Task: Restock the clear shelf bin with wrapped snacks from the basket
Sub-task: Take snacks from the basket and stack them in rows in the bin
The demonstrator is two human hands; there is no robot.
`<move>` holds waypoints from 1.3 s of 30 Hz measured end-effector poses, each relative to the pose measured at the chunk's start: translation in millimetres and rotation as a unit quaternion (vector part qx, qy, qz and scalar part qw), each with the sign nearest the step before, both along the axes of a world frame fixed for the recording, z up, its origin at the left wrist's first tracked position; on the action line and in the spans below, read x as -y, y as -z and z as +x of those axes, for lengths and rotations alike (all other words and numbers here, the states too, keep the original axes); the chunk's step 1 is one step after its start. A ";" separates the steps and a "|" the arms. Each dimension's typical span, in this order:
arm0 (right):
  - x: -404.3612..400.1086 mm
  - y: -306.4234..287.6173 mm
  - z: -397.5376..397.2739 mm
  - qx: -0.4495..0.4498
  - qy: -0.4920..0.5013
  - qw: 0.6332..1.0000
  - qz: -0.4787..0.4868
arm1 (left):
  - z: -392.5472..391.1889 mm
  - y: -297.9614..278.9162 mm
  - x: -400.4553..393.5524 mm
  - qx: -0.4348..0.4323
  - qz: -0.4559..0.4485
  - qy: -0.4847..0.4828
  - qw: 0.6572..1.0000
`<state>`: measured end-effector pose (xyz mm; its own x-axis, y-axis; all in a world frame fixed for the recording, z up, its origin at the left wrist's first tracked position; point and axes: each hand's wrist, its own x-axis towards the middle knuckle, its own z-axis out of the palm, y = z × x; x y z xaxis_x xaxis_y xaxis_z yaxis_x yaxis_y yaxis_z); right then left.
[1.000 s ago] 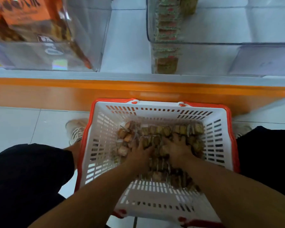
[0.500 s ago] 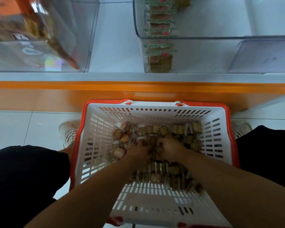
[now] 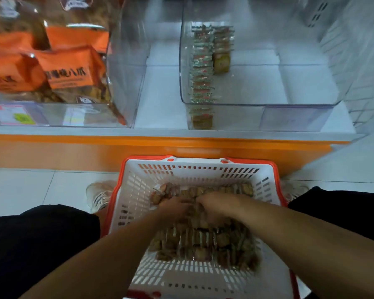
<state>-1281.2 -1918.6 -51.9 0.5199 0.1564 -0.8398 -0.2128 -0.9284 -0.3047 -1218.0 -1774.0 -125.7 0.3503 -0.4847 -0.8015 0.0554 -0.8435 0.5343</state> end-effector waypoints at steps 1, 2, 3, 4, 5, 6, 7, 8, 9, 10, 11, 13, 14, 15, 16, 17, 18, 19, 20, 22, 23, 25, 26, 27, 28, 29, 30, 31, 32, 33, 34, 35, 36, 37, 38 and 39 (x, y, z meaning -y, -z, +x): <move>-3.9 -25.2 5.6 0.002 -0.049 0.999 -0.011 | 4.1 -13.6 -0.3 -0.044 -0.022 -0.008 0.999; -5.2 -52.1 9.2 0.009 -0.094 0.995 -0.016 | 6.1 -29.2 0.4 -0.087 -0.048 -0.050 0.994; -5.7 -78.9 10.8 0.020 -0.126 0.992 -0.012 | 6.4 -44.9 0.6 -0.126 -0.082 -0.115 0.982; -4.6 -106.3 11.5 0.038 -0.141 0.989 -0.004 | 6.1 -59.5 0.3 -0.155 -0.111 -0.164 0.968; -2.4 -133.3 11.3 0.075 -0.145 0.987 0.010 | 5.4 -70.8 1.0 -0.186 -0.133 -0.191 0.955; 0.6 -158.9 12.4 0.135 -0.142 0.980 0.017 | 3.7 -84.9 2.3 -0.223 -0.154 -0.204 0.941; 4.9 -180.2 12.0 0.212 -0.133 0.968 0.020 | 3.6 -100.7 4.6 -0.253 -0.177 -0.207 0.928; 10.2 -197.7 12.5 0.289 -0.113 0.950 0.024 | 3.5 -119.3 8.0 -0.287 -0.204 -0.197 0.915; 15.7 -212.6 12.6 0.355 -0.079 0.931 0.041 | 3.6 -139.7 12.1 -0.316 -0.235 -0.184 0.901; 20.9 -226.0 12.6 0.407 -0.032 0.910 0.072 | 4.6 -161.7 15.2 -0.337 -0.265 -0.171 0.887; 25.2 -236.2 12.6 0.445 0.021 0.888 0.112 | 7.3 -182.4 18.1 -0.354 -0.297 -0.170 0.871; 31.2 -251.4 11.3 0.511 0.108 0.832 0.187 | 11.5 -222.5 24.7 -0.356 -0.347 -0.182 0.848; 33.1 -254.1 11.6 0.535 0.143 0.803 0.221 | 14.5 -239.7 27.4 -0.346 -0.365 -0.200 0.841; 34.4 -255.2 12.3 0.550 0.170 0.778 0.249 | 18.9 -253.6 30.7 -0.333 -0.377 -0.222 0.835; 34.9 -254.9 14.7 0.561 0.188 0.761 0.267 | 24.4 -264.5 33.5 -0.318 -0.388 -0.242 0.831; 34.6 -253.1 17.8 0.566 0.199 0.750 0.278 | 29.1 -275.3 36.0 -0.304 -0.395 -0.255 0.829; 34.0 -251.9 21.3 0.570 0.207 0.743 0.284 | 34.1 -283.6 38.2 -0.291 -0.397 -0.261 0.830; 33.4 -251.0 25.2 0.574 0.213 0.736 0.289 | 39.0 -290.2 40.2 -0.283 -0.397 -0.265 0.832; 33.1 -250.8 29.2 0.579 0.220 0.729 0.292 | 44.1 -294.0 41.8 -0.277 -0.397 -0.264 0.834; 34.0 -248.9 36.0 0.576 0.245 0.719 0.302 | 51.0 -297.9 43.3 -0.271 -0.396 -0.273 0.834; 35.2 -247.3 39.0 0.566 0.258 0.718 0.313 | 53.5 -296.7 43.3 -0.269 -0.399 -0.281 0.830; 38.0 -242.7 44.1 0.537 0.270 0.726 0.333 | 57.8 -291.6 43.8 -0.268 -0.407 -0.295 0.822; 39.6 -240.5 46.4 0.528 0.271 0.733 0.333 | 59.4 -290.7 45.0 -0.263 -0.406 -0.294 0.824; 41.3 -238.4 48.9 0.521 0.273 0.737 0.334 | 61.1 -291.3 46.8 -0.262 -0.405 -0.288 0.827; 43.0 -236.9 50.9 0.513 0.281 0.737 0.339 | 63.0 -291.5 48.6 -0.262 -0.407 -0.282 0.828; 44.8 -235.9 52.4 0.504 0.293 0.734 0.347 | 64.1 -292.2 49.5 -0.264 -0.411 -0.277 0.827; 46.9 -235.4 53.8 0.496 0.305 0.732 0.355 | 65.4 -293.0 50.4 -0.265 -0.415 -0.273 0.826; 49.3 -234.7 55.1 0.485 0.313 0.732 0.361 | 66.5 -294.0 50.3 -0.269 -0.417 -0.269 0.826; 51.3 -233.7 56.7 0.473 0.320 0.733 0.369 | 67.3 -295.2 50.1 -0.276 -0.417 -0.264 0.825; 52.4 -232.1 58.1 0.459 0.329 0.729 0.387 | 67.6 -296.8 49.9 -0.284 -0.414 -0.259 0.825; 53.6 -230.1 59.4 0.444 0.343 0.717 0.414 | 67.5 -298.5 49.7 -0.288 -0.411 -0.252 0.827; 54.5 -228.7 61.0 0.426 0.360 0.699 0.447 | 67.6 -299.9 49.7 -0.289 -0.409 -0.245 0.830; 55.7 -228.8 61.9 0.406 0.379 0.683 0.474 | 67.5 -301.2 49.7 -0.289 -0.410 -0.240 0.832; 56.8 -229.8 62.5 0.388 0.397 0.672 0.490 | 67.0 -302.3 50.1 -0.288 -0.412 -0.236 0.832; 58.0 -231.4 62.6 0.374 0.411 0.669 0.494 | 66.1 -302.8 50.7 -0.288 -0.415 -0.232 0.831; 59.0 -232.7 62.6 0.365 0.419 0.671 0.491 | 64.9 -302.2 51.3 -0.288 -0.417 -0.231 0.831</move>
<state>-1218.6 -1977.5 180.8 0.9875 -0.1568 -0.0188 0.0049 0.1492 -0.9888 -1153.1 -1825.3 176.5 0.3279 -0.8759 -0.3538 0.7192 -0.0114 0.6947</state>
